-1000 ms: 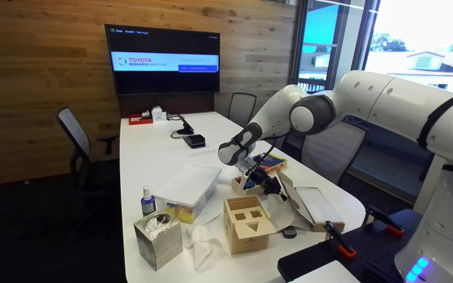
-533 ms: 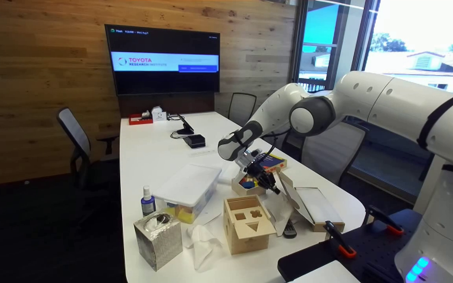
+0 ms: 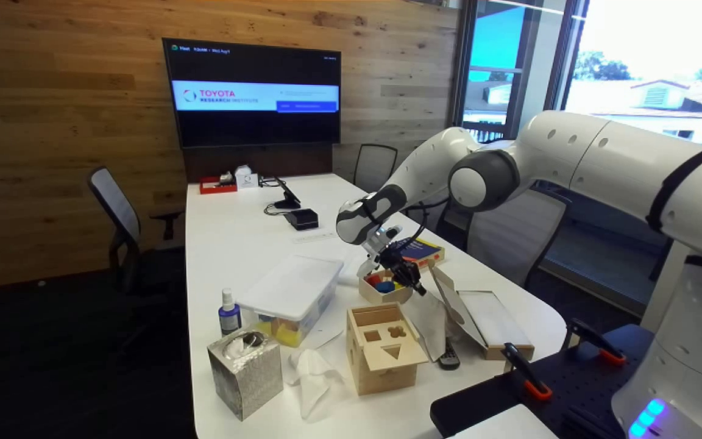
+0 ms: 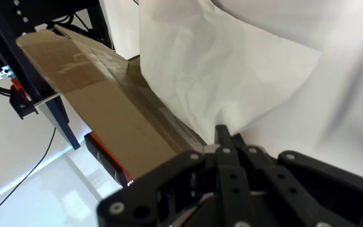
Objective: Use a napkin to wipe a spot on the right
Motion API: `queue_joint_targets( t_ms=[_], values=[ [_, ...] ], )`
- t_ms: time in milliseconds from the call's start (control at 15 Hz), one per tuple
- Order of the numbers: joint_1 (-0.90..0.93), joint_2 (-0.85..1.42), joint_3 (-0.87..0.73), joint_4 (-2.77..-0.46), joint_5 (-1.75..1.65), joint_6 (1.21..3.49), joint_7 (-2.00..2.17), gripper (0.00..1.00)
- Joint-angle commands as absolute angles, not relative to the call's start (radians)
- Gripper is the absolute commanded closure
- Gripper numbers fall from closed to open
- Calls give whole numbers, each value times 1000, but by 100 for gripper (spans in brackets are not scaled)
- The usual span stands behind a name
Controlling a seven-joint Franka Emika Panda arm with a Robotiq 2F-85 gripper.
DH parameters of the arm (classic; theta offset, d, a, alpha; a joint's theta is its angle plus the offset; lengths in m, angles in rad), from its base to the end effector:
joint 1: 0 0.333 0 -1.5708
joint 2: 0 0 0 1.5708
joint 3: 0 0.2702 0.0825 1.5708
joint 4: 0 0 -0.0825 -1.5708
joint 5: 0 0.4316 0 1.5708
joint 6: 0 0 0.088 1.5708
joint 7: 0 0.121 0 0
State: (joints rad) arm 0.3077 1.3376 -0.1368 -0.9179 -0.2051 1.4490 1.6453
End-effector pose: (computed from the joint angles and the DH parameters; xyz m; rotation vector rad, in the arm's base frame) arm 0.6407 0.1028 -0.0308 1.7716 -1.4388 -0.2351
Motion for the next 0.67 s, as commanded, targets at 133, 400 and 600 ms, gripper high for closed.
queue_joint_targets(
  t_ms=[133,400,600],
  values=[
    [307,1338,-151,-903,-215,1530,1653,100],
    [300,1325,-140,-928,-208,1627,1625,100],
    [297,1302,-123,-963,-200,1654,1592,100]
  ],
)
